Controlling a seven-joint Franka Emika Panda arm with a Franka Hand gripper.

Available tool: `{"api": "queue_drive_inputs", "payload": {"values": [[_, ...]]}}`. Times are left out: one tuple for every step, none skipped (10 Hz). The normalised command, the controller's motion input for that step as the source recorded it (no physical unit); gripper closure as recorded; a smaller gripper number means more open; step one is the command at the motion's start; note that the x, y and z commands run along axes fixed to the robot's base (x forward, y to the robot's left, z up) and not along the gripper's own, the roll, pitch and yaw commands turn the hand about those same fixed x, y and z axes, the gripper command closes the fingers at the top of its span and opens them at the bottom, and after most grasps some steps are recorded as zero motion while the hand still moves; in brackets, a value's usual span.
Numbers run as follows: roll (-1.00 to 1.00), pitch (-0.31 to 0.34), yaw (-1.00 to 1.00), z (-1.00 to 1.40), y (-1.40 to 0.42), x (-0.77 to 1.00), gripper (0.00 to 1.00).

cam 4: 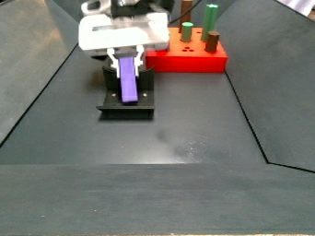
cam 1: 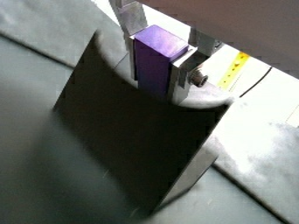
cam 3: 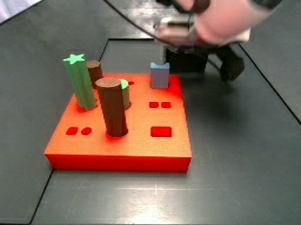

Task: Pick up the rectangle object. Move up. Place the rectangle object on the fixture. Regrasp the rectangle object. Move to above the board. Insert the rectangle object.
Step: Move to above the board.

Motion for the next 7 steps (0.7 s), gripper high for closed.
{"api": "queue_drive_inputs", "payload": {"values": [[-0.11, 0.13, 0.14, 1.0, 0.06, 0.03, 1.0], [-0.08, 0.092, 0.15, 1.0, 0.05, 0.03, 1.0], [-0.06, 0.069, 0.15, 1.0, 0.05, 0.03, 1.0], [-0.05, 0.026, 0.13, 1.0, 0.05, 0.03, 1.0], [-0.04, 0.015, 0.13, 1.0, 0.05, 0.03, 1.0], [-0.03, -0.003, 0.1, 1.0, 0.04, 0.03, 1.0], [-0.03, -0.01, 0.08, 1.0, 0.04, 0.03, 1.0]]}}
